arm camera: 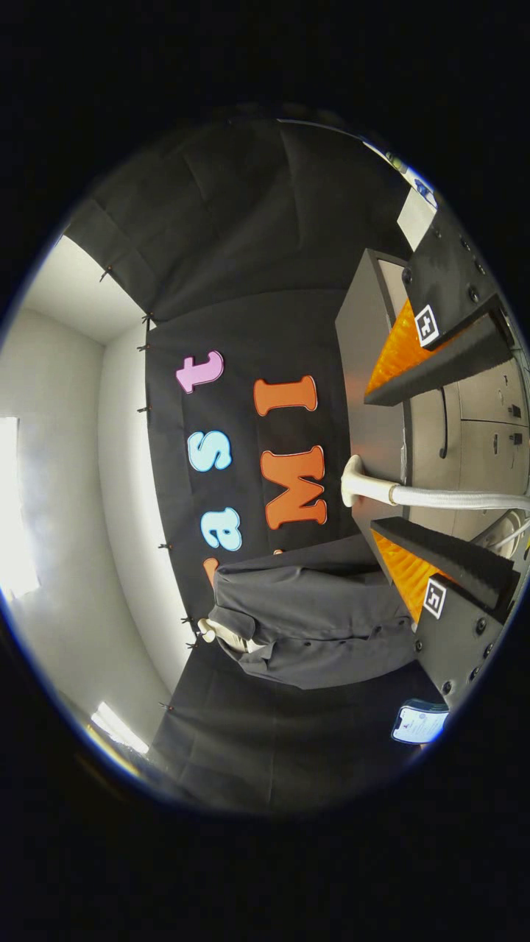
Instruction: Iron the clothes twice with a garment steamer, once on the left side and once on the right side.
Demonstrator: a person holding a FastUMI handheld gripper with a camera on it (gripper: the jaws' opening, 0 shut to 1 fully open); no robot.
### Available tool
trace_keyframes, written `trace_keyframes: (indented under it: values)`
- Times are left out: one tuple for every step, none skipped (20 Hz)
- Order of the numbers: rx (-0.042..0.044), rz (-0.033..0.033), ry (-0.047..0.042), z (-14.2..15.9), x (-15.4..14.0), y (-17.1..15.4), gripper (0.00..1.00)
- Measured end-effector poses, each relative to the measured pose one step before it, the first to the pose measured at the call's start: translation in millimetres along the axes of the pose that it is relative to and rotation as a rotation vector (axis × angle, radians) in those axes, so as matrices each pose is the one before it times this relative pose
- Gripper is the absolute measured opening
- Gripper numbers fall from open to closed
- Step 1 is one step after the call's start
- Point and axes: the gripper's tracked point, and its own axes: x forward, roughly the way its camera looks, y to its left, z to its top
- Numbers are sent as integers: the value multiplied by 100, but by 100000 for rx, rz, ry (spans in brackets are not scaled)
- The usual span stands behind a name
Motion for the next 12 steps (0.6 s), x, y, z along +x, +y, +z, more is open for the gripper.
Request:
trace_keyframes:
  values:
    - [-89,32,7,24,-175,-62,98]
    - [-7,84,159,-133,102,-36,98]
    - [50,61,64,-26,73,184,98]
    - [-13,171,-108,64,-72,31,98]
    - [-192,39,30,83,-64,28,98]
    - [-243,-35,6,-76,82,6,98]
    - [-193,16,-28,39,-196,-21,98]
    - [-136,115,4,33,51,116,98]
    - [-157,199,-116,4,36,91,98]
    - [-150,188,-79,13,88,95,98]
    - [-184,185,-127,10,27,109,98]
    - [-213,60,-4,-62,4,-61,98]
